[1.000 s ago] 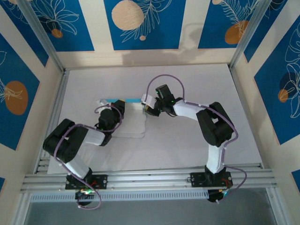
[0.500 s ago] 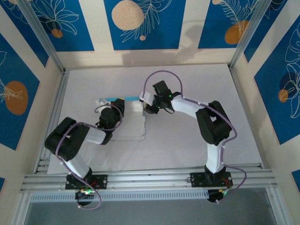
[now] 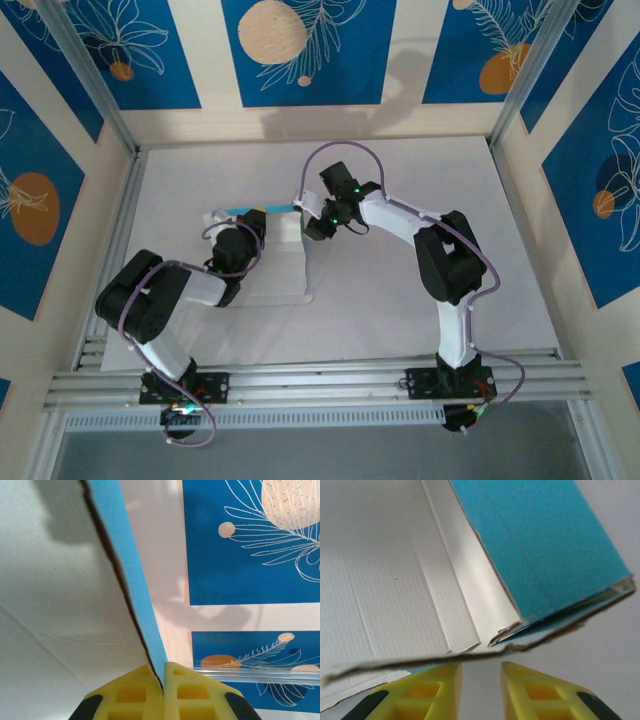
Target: Fold the paper box
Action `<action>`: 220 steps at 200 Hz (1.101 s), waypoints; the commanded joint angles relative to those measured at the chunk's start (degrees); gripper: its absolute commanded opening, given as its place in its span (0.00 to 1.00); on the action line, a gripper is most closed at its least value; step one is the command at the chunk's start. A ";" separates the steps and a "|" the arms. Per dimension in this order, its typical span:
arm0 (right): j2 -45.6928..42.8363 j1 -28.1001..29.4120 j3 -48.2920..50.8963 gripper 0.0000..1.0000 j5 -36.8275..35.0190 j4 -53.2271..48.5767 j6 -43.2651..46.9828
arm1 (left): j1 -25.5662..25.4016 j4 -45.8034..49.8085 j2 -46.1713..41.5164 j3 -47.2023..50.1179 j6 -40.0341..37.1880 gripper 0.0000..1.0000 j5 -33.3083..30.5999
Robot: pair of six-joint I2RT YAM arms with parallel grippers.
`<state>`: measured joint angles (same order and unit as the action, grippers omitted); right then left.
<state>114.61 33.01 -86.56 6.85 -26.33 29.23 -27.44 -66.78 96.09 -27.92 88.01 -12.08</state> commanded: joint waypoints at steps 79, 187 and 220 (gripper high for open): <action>-0.54 1.29 -2.82 0.30 4.37 2.21 -1.75 | -0.60 4.58 0.08 -0.47 -2.06 0.00 4.34; 0.09 2.21 -1.18 0.39 3.65 8.00 -12.68 | -0.45 3.87 0.19 -0.20 -2.02 0.00 4.69; 0.53 3.63 0.96 0.41 1.26 10.86 -13.23 | -0.49 3.14 0.51 -0.03 -1.72 0.00 4.96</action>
<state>114.69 34.20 -86.30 6.61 -23.79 18.04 -27.18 -65.49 96.07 -27.92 87.07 -11.03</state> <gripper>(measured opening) 0.401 0.045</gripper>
